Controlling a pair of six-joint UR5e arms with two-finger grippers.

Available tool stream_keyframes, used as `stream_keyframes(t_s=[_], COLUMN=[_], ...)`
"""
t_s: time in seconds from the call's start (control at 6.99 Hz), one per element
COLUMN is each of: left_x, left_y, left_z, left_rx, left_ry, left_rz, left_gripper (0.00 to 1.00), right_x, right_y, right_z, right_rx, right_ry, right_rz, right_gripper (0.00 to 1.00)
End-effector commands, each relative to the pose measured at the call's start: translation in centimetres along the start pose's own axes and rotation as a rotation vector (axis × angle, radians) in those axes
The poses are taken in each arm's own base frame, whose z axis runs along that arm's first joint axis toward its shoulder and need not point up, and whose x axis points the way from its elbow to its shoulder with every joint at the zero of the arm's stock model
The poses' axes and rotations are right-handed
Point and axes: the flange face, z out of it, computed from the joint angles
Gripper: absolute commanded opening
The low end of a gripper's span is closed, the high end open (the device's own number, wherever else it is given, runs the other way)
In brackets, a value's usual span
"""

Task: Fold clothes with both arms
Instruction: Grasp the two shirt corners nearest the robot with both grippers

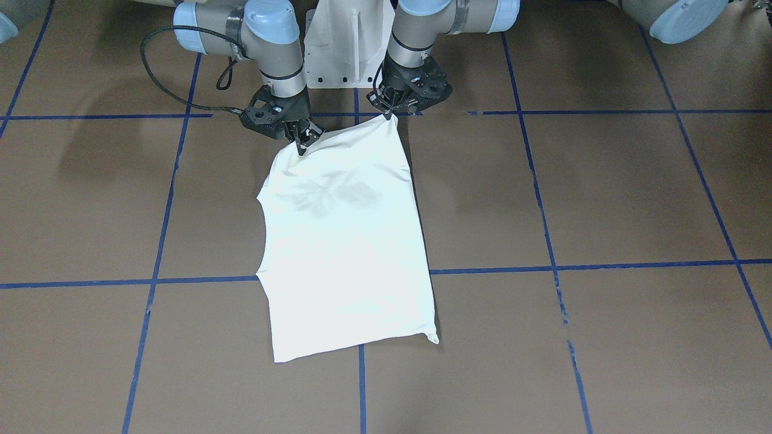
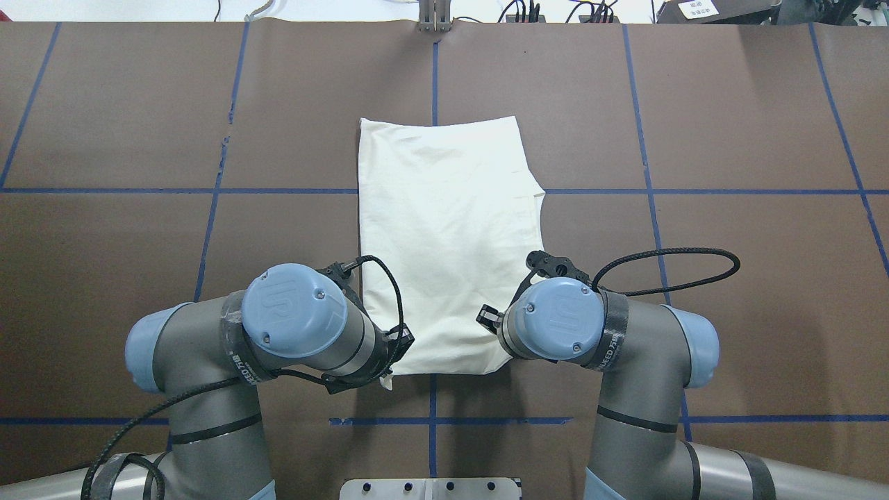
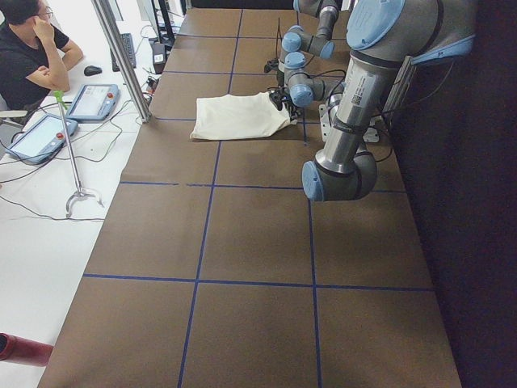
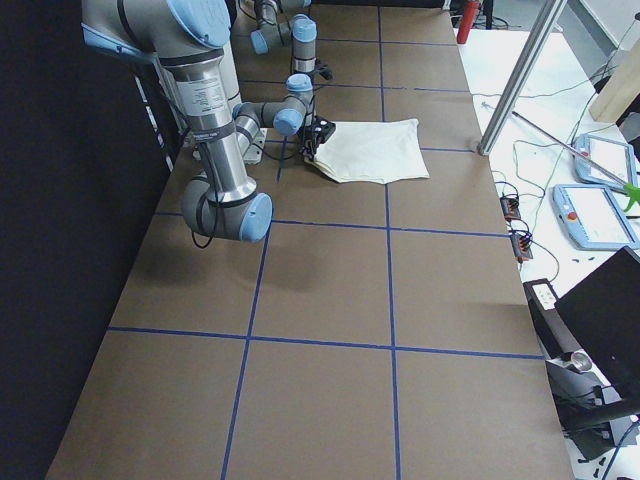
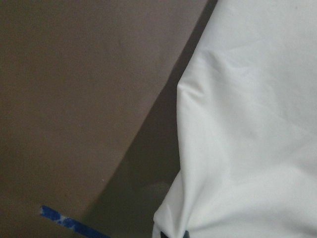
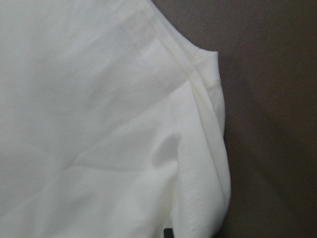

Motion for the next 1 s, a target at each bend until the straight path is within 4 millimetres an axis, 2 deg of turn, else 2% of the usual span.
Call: stream_keyframes(t_s=[0.0, 0.14, 0.29, 0.43, 0.57, 0.72, 0.86], left_x=[-0.2, -1.3, -2.1, -2.3, -2.2, -1.7, -1.2], left_y=[0.7, 2.3, 3.1, 3.7, 3.8, 3.9, 2.9], left_z=[-1.6, -2.6, -2.6, -2.3, -2.3, -2.5, -3.1], left_rx=[-0.012, -0.039, -0.052, -0.060, -0.064, -0.068, -0.050], left_ry=[0.027, 0.034, 0.030, 0.023, 0.024, 0.034, 0.050], left_rz=[0.011, 0.032, 0.042, 0.049, 0.050, 0.053, 0.080], left_gripper=[0.00, 0.00, 0.00, 0.00, 0.00, 0.00, 0.00], right_x=[0.1, 2.0, 4.6, 7.2, 8.2, 7.8, 6.1], right_y=[1.1, 1.5, 1.7, 1.3, 1.1, 1.2, -0.5], right_z=[-2.8, -4.5, -5.1, -4.0, -3.5, -3.1, -3.7], right_rx=[-0.039, -0.065, -0.097, -0.122, -0.149, -0.156, -0.129], right_ry=[-0.054, -0.103, -0.164, -0.212, -0.256, -0.267, -0.299], right_rz=[-0.020, -0.040, -0.055, -0.068, -0.075, -0.079, -0.085], right_gripper=[0.00, 0.00, 0.00, 0.00, 0.00, 0.00, 0.00])
